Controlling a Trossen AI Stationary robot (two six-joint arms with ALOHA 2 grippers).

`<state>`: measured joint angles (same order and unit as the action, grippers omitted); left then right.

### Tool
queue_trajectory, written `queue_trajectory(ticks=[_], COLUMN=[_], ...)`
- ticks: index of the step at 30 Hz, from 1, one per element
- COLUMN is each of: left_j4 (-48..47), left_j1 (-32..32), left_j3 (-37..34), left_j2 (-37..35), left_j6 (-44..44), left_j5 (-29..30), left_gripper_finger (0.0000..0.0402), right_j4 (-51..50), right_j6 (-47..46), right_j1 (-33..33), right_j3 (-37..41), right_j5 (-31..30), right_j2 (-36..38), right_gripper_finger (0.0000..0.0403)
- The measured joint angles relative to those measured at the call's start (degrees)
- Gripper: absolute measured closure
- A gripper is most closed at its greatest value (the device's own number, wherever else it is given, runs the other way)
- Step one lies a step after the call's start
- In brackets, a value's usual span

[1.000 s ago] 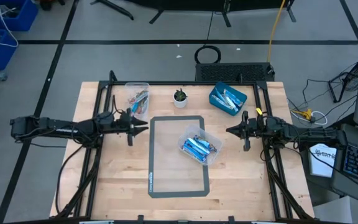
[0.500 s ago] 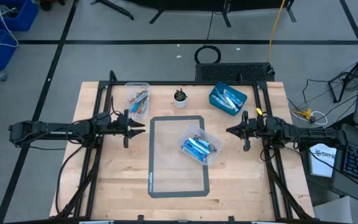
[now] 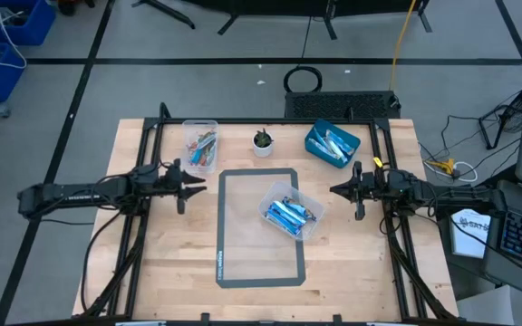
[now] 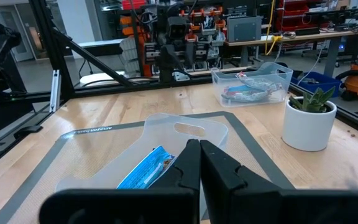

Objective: Pick and place Granola Bars by type
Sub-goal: Return to Home Position

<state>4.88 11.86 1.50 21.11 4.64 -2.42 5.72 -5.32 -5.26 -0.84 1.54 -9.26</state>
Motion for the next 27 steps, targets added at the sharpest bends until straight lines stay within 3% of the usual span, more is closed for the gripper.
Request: queue_trajectory(ticks=[10,27], left_j4=[-4.9,-6.3], left_j1=[0.0,0.0], left_j3=[0.0,0.1], left_j2=[-6.1,-10.7], left_j6=[0.4,-3.3], left_j5=[5.8,5.5], left_gripper_finger=[0.0277,0.0277], right_j4=[0.0,0.0], right_j6=[0.0,0.0], right_j1=[0.0,0.0], right_j3=[0.0,0.0], right_j5=[0.0,0.0], right_j2=[0.0,0.0], right_gripper_finger=[0.0403,0.0403])
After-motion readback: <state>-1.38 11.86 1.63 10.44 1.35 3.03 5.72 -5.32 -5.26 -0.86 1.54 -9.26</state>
